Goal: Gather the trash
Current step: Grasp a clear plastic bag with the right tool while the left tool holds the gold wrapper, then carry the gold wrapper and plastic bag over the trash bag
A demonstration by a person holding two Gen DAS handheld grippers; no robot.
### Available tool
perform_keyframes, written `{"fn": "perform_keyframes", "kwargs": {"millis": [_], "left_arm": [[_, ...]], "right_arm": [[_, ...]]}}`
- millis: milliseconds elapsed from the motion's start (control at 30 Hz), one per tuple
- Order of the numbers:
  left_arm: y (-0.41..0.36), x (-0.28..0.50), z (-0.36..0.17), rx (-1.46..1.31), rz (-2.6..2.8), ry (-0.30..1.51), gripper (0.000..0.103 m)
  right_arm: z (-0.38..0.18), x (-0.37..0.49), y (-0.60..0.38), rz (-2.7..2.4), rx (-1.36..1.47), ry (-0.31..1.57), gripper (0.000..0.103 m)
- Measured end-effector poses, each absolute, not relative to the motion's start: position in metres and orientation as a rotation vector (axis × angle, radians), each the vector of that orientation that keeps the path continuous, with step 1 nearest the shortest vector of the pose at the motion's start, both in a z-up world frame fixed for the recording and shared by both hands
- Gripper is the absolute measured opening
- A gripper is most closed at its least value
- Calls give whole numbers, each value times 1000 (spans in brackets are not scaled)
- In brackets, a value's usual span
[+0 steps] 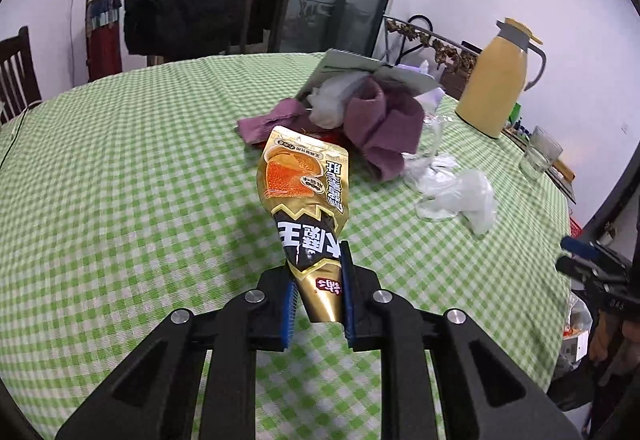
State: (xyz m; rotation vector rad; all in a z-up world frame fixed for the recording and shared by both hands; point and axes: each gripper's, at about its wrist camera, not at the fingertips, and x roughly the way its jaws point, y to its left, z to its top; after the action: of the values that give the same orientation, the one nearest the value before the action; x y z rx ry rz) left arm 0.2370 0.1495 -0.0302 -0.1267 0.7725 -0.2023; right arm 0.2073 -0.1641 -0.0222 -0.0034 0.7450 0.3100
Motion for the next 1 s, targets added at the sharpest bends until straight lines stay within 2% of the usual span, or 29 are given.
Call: {"fn": "perform_keyframes", "kwargs": {"millis": [233, 300, 333, 367, 467, 633, 1000], "left_arm": [[161, 225, -27, -116, -161, 763, 16], [161, 225, -28, -110, -156, 769, 16], [160, 226, -29, -109, -163, 776, 16], [161, 225, -29, -107, -166, 779, 16], [156, 225, -29, -96, -165, 776, 16], [145, 221, -27, -49, -186, 758, 16], [106, 215, 4, -109, -342, 722, 16]], "right_arm": [[-39, 281, -115, 328, -48, 785, 65], [-50, 297, -105, 311, -81, 825, 54], [-52, 301, -106, 305, -76, 843, 34], [-50, 299, -110, 307, -58, 827, 24], [-43, 280, -121, 298, -66, 805, 13], [-20, 228, -154, 283, -39, 726, 9], [19, 161, -267, 142, 98, 558, 8]]}}
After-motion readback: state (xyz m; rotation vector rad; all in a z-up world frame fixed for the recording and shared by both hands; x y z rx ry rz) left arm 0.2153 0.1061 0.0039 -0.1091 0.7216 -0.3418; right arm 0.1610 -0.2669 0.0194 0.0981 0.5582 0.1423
